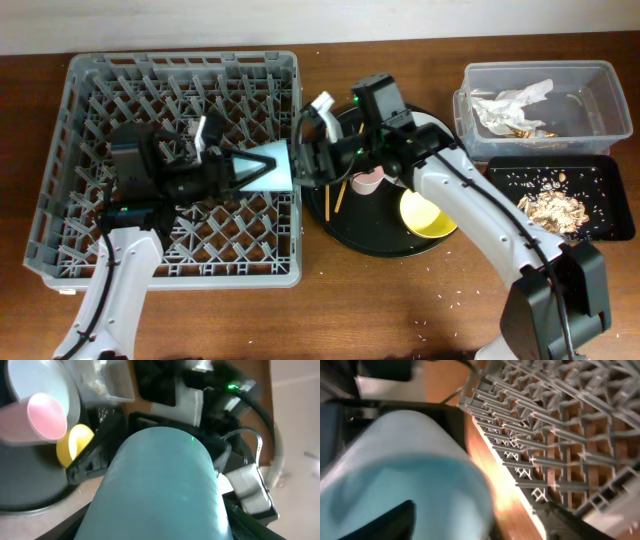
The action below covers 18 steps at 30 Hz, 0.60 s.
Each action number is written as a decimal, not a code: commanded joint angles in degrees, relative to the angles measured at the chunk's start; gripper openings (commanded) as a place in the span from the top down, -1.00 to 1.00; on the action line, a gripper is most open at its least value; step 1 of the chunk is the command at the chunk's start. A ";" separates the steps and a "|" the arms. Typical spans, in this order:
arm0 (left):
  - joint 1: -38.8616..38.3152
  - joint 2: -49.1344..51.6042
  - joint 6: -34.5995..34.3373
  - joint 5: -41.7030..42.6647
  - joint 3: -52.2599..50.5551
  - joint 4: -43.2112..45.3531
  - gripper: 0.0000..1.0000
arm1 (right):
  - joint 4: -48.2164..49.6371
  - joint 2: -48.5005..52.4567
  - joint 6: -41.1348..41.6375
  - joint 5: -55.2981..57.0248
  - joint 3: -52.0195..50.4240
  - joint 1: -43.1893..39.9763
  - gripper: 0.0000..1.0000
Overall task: Sort waste into correct bins and load items into the dishwasher rack
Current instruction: 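Hand the light-blue cup from right gripper to left gripper, then place the light-blue cup upside down in the rack with left gripper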
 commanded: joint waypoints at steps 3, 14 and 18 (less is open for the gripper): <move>5.25 0.11 0.48 -2.67 1.16 5.38 -0.04 | -8.22 0.02 -6.95 1.97 0.76 -13.09 -0.97; 2.78 0.11 19.80 -38.64 18.18 -31.71 0.02 | -32.22 -4.44 -16.02 32.96 9.07 -23.41 -0.97; -1.88 0.11 26.51 -61.00 25.09 -51.25 0.01 | -33.05 -4.44 -16.00 36.83 9.92 -23.34 -0.97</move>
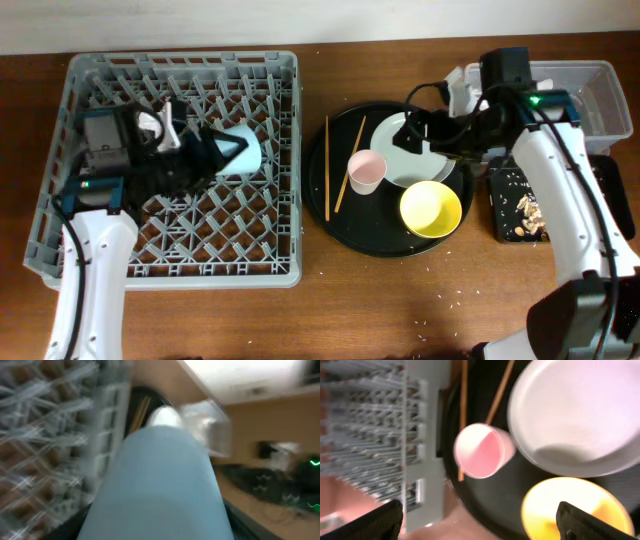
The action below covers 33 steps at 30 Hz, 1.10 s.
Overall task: Sort waste into correct bins and load items into the dishwasher rack
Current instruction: 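Place the light-blue cup upside down in the rack with left gripper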
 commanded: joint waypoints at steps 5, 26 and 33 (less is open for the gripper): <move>-8.48 1.05 9.25 -39.08 5.51 -21.79 0.01 | -1.14 -1.05 -1.11 6.95 1.09 -0.15 -0.97; -19.67 22.18 9.11 -45.64 6.23 -23.19 -0.66 | -1.14 0.15 -0.61 6.95 0.96 2.75 -1.00; -19.67 21.53 8.76 -45.59 25.11 -32.30 -0.73 | 4.76 5.57 5.95 12.68 0.94 8.61 -0.82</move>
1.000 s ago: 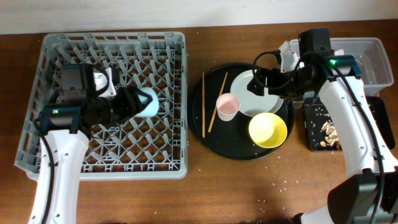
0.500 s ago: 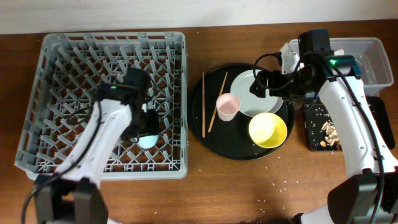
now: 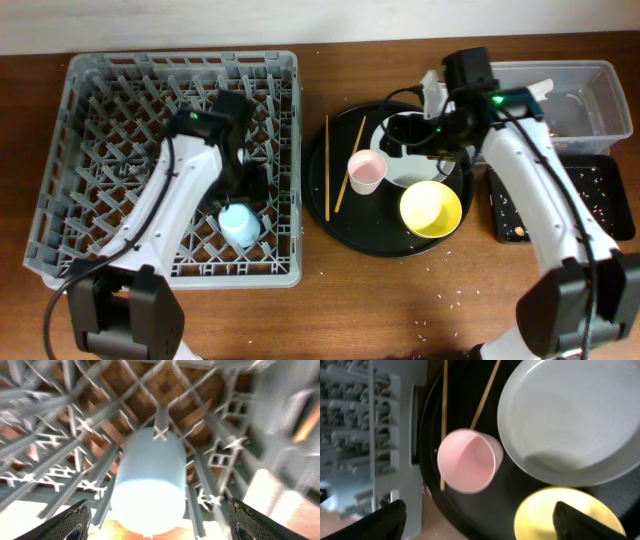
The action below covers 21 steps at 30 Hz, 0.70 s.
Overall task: Sort waste into correct bins and load items into the dishwasher rack
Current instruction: 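Place the light-blue cup upside down in the rack with left gripper, then grasp the pink cup with right gripper and pass to left gripper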
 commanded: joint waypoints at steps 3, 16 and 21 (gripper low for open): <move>0.09 -0.81 0.04 -0.55 13.20 -0.42 -0.65 | 2.75 5.60 4.55 6.67 0.66 3.54 -0.62; 0.02 -0.81 0.04 1.64 14.01 2.08 -0.49 | 4.20 15.80 5.55 9.22 1.22 4.96 0.92; 0.44 -0.81 0.15 9.94 14.01 2.60 -0.49 | 0.94 8.35 3.39 1.70 3.87 2.71 0.92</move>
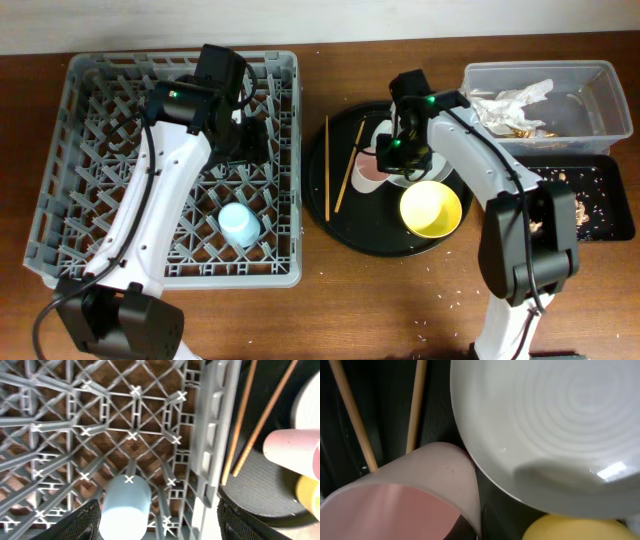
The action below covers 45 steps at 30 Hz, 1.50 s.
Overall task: Sort waste into correct bins and load items into the dishwasher rack
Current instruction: 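Grasp the pink cup with right gripper and pass to left gripper, then place the pink cup upside down in the rack with left gripper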
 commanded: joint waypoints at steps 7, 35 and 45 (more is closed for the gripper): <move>7.78 -0.76 4.26 40.44 0.02 7.93 -0.98 | 10.73 -12.31 -3.48 -38.64 2.73 -2.95 0.92; 14.10 -0.74 19.58 88.56 -8.57 19.65 -0.44 | 40.13 -8.81 10.75 -57.68 2.43 6.38 0.92; 13.99 -0.76 19.58 88.48 -8.57 19.65 0.01 | 39.26 -8.81 10.71 -55.15 2.43 6.43 -0.35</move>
